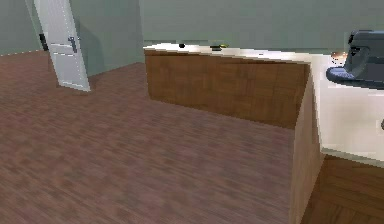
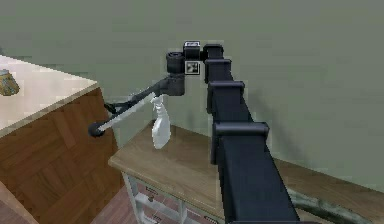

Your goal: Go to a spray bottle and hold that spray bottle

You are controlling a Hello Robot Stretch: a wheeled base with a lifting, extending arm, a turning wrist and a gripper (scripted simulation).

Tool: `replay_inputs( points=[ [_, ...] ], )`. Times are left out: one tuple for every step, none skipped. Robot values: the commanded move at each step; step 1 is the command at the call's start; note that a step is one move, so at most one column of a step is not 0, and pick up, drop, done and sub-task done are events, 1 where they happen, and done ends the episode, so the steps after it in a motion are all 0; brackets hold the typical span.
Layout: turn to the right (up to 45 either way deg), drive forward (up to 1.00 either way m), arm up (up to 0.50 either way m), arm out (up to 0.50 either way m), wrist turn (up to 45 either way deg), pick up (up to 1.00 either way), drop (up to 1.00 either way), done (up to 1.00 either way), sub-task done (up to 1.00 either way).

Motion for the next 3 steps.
replay_inputs(
  points=[
    [0.0,0.0,0.0,0.0,45.0,0.0,0.0,0.0,0.0],
    [0.0,0.0,0.0,0.0,12.0,0.0,0.0,0.0,0.0],
    [0.0,0.0,0.0,0.0,0.0,1.0,0.0,0.0,0.0]
  ],
)
